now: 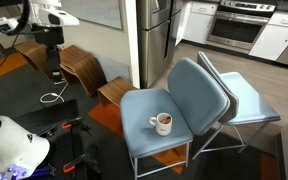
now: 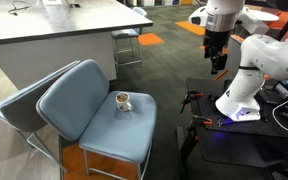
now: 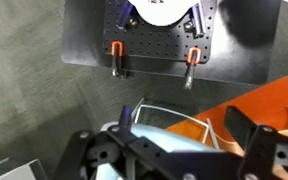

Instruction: Pick the marker from the cup and put it on the chair

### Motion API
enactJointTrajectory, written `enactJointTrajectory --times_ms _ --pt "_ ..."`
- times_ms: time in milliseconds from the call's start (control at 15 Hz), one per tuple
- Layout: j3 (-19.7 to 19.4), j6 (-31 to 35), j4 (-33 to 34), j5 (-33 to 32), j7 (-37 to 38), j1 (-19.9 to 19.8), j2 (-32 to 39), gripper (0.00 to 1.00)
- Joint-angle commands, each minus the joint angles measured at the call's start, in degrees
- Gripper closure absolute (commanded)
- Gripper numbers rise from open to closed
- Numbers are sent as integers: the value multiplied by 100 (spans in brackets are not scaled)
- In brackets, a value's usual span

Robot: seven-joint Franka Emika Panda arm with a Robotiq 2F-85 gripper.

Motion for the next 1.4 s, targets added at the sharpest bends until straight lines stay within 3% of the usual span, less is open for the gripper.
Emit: enactJointTrajectory --times_ms 0,200,600,933,1333 --pt "-95 353 75 -24 118 22 238 0" --pt "-222 1298 218 6 127 -100 875 0" --pt "-716 3208 1332 -112 161 -598 3286 0" --pt "-1041 3992 2506 -389 357 -621 5099 0" --pt "-1434 4478 3471 -345 374 -585 6543 0"
